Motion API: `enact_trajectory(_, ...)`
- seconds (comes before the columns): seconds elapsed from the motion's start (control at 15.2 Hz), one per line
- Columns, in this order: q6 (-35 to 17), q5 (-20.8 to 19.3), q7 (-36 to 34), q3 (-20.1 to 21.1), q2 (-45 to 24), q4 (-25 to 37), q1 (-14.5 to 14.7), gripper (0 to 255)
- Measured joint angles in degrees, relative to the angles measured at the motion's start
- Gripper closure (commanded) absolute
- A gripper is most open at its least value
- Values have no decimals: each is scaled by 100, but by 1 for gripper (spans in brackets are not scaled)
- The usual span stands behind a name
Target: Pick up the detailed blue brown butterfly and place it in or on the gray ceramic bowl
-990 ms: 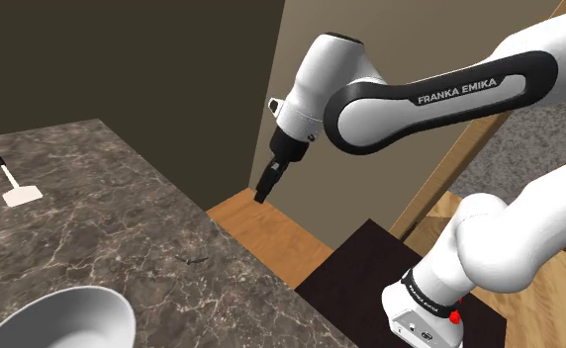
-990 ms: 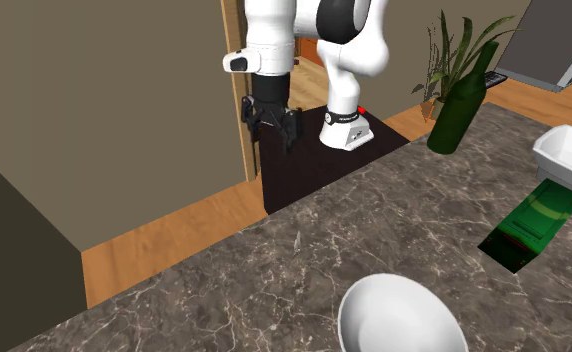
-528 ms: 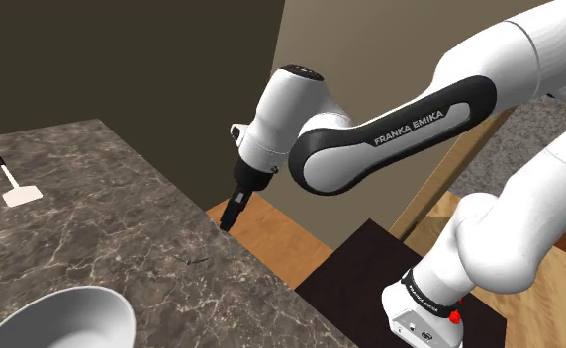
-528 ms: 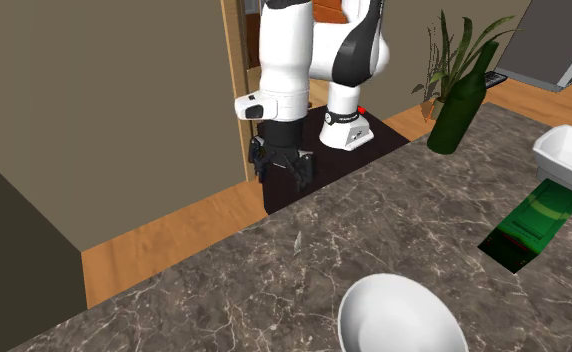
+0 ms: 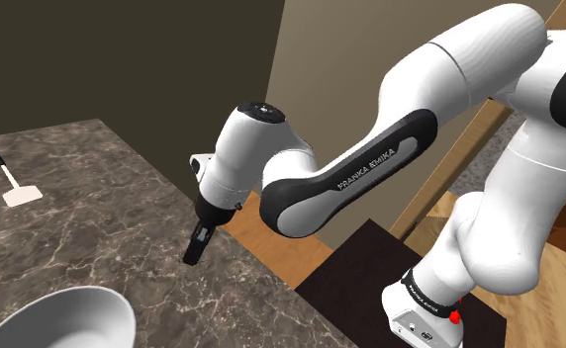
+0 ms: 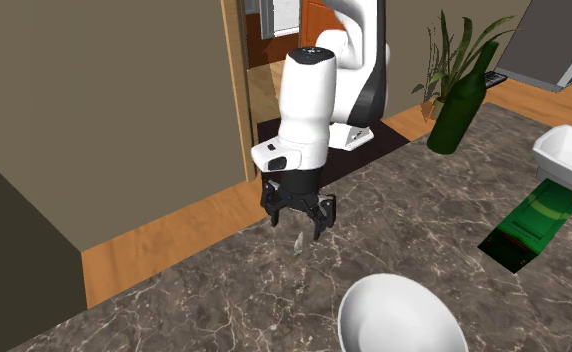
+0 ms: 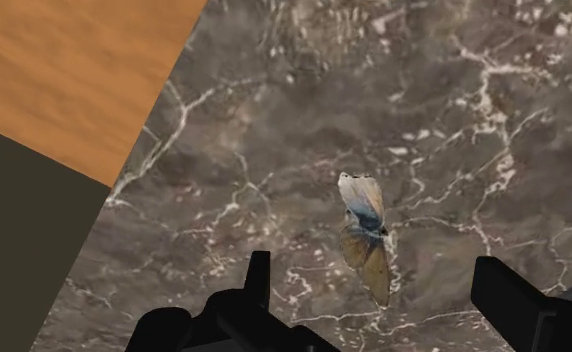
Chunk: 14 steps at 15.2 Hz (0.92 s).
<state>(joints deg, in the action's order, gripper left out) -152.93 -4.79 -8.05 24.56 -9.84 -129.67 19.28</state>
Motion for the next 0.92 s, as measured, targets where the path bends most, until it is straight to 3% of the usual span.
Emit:
enact_trajectory(0.46,-360,-508,-347,-208,-599,206,211,0)
enact_trajectory(0.92,-397,-567,-393,-242,-673,239,247,0)
